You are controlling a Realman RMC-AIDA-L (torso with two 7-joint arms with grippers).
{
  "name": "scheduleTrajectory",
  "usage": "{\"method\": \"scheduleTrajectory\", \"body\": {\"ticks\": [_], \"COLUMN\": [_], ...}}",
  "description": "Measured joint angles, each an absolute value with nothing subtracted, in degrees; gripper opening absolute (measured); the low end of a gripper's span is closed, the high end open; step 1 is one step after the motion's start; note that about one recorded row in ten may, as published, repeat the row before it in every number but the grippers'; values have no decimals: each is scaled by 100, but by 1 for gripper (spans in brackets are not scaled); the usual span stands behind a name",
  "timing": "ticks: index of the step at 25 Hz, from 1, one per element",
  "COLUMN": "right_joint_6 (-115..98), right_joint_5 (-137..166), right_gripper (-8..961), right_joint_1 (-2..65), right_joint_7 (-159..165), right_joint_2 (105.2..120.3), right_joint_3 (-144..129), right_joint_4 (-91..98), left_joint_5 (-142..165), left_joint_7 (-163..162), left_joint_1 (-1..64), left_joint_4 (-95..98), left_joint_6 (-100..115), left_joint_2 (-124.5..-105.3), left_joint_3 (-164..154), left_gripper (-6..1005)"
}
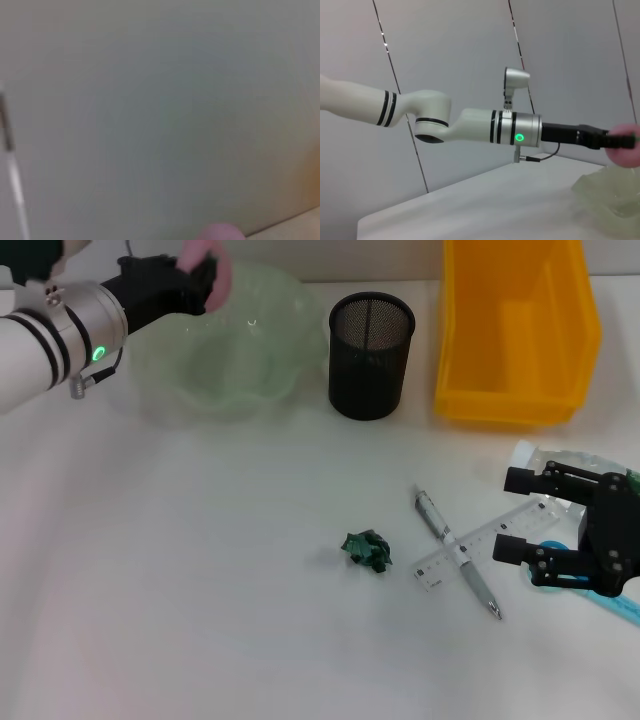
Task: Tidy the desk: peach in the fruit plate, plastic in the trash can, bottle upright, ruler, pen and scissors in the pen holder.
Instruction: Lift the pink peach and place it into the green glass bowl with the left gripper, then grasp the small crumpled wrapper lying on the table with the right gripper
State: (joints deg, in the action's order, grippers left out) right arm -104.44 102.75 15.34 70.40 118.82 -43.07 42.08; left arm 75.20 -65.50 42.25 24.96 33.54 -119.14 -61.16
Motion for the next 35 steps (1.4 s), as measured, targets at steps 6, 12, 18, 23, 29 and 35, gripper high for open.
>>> {"method": "scheduleTrajectory", "body": {"ticks": [6, 12, 18, 23, 29, 35], "right_joint_6": [-10443, -10443, -10514, -11339, -11758, -11705], "right_joint_5": [10275, 10275, 10262, 10107, 9931, 10591], "right_gripper": [818, 819, 819, 818, 818, 818], "right_joint_1": [1536, 1551, 1560, 1562, 1630, 2279], "right_joint_7": [7040, 7061, 7283, 8224, 9645, 11452], "right_joint_2": [11884, 11883, 11891, 11866, 11860, 11748], "right_joint_3": [-4307, -4306, -4208, -3446, -2954, -3280], "right_joint_4": [4210, 4210, 4292, 4866, 6316, 7726], "left_joint_5": [7382, 7373, 7367, 7359, 7468, 8679], "left_joint_7": [-6541, -6536, -6550, -6608, -5930, -5285], "left_joint_1": [4253, 4232, 4205, 3280, 2390, 1770], "left_joint_4": [2455, 2465, 2486, 3096, 3147, 3138], "left_joint_6": [3034, 3056, 3187, 5911, 8236, 9369], "left_joint_2": [-11919, -11919, -11915, -11816, -11634, -11583], "left_joint_3": [-6126, -6126, -6149, -5883, -5898, -6037], "left_gripper": [271, 476, 758, 786, 814, 814]}}
